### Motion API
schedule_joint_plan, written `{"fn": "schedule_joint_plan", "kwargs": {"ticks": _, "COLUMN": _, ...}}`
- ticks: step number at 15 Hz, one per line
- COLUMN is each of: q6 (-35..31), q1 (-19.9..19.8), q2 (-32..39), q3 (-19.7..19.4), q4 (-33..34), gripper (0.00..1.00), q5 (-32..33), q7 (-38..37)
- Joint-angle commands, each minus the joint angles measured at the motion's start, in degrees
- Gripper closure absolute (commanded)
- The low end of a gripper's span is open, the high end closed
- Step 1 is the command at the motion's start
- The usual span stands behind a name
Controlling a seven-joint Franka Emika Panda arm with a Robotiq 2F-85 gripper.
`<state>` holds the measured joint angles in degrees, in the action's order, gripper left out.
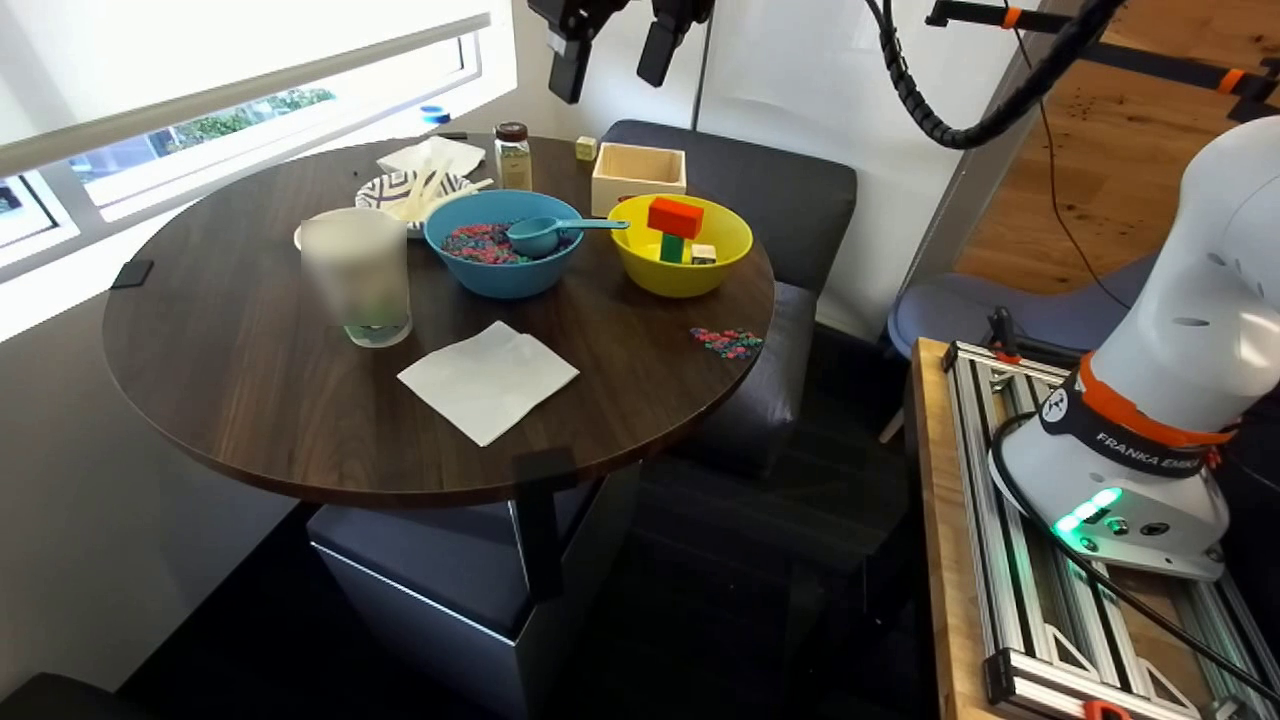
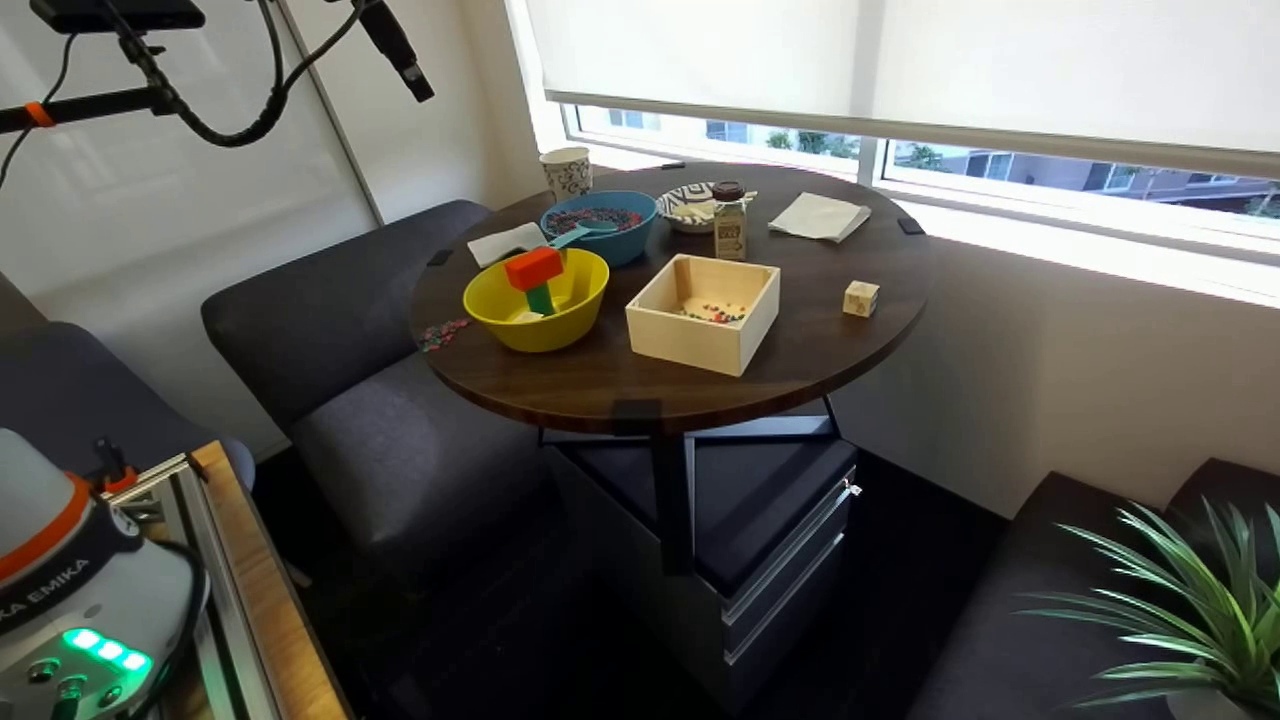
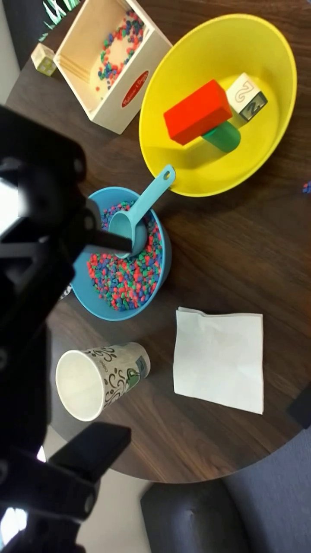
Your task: Remove the blue scoop from the blue bowl put it in the yellow bowl
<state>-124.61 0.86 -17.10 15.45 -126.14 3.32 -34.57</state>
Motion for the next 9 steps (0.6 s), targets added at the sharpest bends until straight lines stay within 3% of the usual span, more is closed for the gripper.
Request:
{"fn": "schedule_joint_plan", "kwargs": {"ticks": 1, "q6": 0.0, "q1": 0.7, "q2": 1.0, "q3": -1.1, "q4": 0.4, "gripper": 0.00, "q5": 0.2, "q7": -1.2}}
{"fn": "schedule_joint_plan", "kwargs": {"ticks": 4, "q6": -0.4, "q1": -1.7, "q2": 5.1, "q3": -2.0, "q4": 2.3, "gripper": 0.00, "q5": 3.1, "q7": -5.5}}
{"fn": "schedule_joint_plan", "kwargs": {"ticks": 5, "q6": 1.0, "q1": -1.6, "q2": 6.8, "q3": -3.6, "q4": 3.5, "gripper": 0.00, "q5": 1.8, "q7": -3.6}}
{"fn": "schedule_joint_plan", "kwargs": {"ticks": 7, "q6": 3.6, "q1": -0.3, "q2": 9.4, "q3": -7.4, "q4": 5.6, "gripper": 0.00, "q5": -4.5, "q7": 6.5}}
{"fn": "schedule_joint_plan", "kwargs": {"ticks": 9, "q6": 6.9, "q1": -0.9, "q2": 10.8, "q3": -9.3, "q4": 7.1, "gripper": 0.00, "q5": -3.3, "q7": 14.7}}
